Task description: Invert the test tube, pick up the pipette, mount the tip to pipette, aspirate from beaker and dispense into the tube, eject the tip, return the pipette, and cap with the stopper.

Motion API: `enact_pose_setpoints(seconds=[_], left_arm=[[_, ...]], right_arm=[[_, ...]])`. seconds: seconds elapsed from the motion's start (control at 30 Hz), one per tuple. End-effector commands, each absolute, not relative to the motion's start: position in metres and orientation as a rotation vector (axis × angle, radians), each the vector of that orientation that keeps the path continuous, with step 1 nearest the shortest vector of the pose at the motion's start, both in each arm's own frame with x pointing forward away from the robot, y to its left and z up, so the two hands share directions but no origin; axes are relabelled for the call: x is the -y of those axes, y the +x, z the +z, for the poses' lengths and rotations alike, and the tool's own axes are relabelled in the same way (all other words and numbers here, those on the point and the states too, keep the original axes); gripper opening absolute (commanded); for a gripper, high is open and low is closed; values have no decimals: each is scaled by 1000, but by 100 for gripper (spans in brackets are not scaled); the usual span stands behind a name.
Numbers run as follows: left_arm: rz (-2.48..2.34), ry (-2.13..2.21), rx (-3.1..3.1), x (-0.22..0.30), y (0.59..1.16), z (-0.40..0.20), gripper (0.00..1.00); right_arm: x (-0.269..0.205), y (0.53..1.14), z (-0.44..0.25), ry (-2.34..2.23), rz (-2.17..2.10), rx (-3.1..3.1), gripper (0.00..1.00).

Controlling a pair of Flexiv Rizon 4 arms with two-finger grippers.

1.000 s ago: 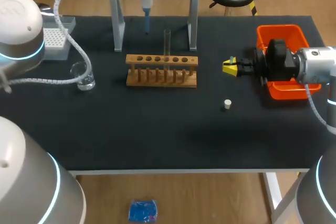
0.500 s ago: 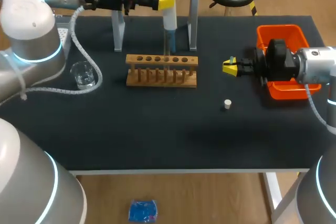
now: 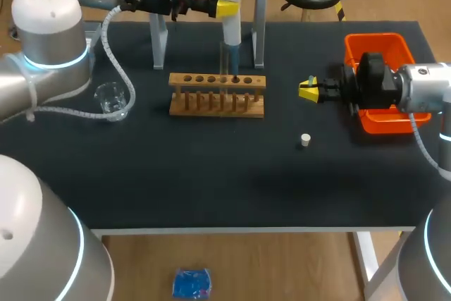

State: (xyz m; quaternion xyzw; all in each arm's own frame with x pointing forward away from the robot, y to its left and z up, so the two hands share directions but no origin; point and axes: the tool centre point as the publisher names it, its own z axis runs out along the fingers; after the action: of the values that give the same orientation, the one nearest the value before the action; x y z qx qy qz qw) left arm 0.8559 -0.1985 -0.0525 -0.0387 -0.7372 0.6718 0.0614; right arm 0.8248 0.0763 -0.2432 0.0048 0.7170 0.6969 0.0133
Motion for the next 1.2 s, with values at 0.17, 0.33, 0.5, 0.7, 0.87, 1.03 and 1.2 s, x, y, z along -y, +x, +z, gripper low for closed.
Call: enact_pose_setpoints(seconds=[0.17,0.33,0.5,0.7,0.87,1.03,1.2], left_arm=[[2140,130,2383,189,834,-57,0],[2185,171,2379,186,831,-65,0],[2174,182,2378,185,833,-66,0],[2126,191,2399,186,835,-59,0],[2104,175,2414,188,833,-49,0],[2085,179,2429,188,831,-40,0],[2084,184,2450,188,829,-27,0]], right_arm=[[-77,824,-243,18,2167,-2233,0],[-77,824,-243,18,2167,-2233,0],[-77,824,-243,18,2167,-2233,0],[-77,824,-243,18,2167,-2233,0],[-77,824,-243,18,2167,-2233,0],[-77,824,-243,18,2167,-2233,0],[-77,824,-243,18,2167,-2233,0]])
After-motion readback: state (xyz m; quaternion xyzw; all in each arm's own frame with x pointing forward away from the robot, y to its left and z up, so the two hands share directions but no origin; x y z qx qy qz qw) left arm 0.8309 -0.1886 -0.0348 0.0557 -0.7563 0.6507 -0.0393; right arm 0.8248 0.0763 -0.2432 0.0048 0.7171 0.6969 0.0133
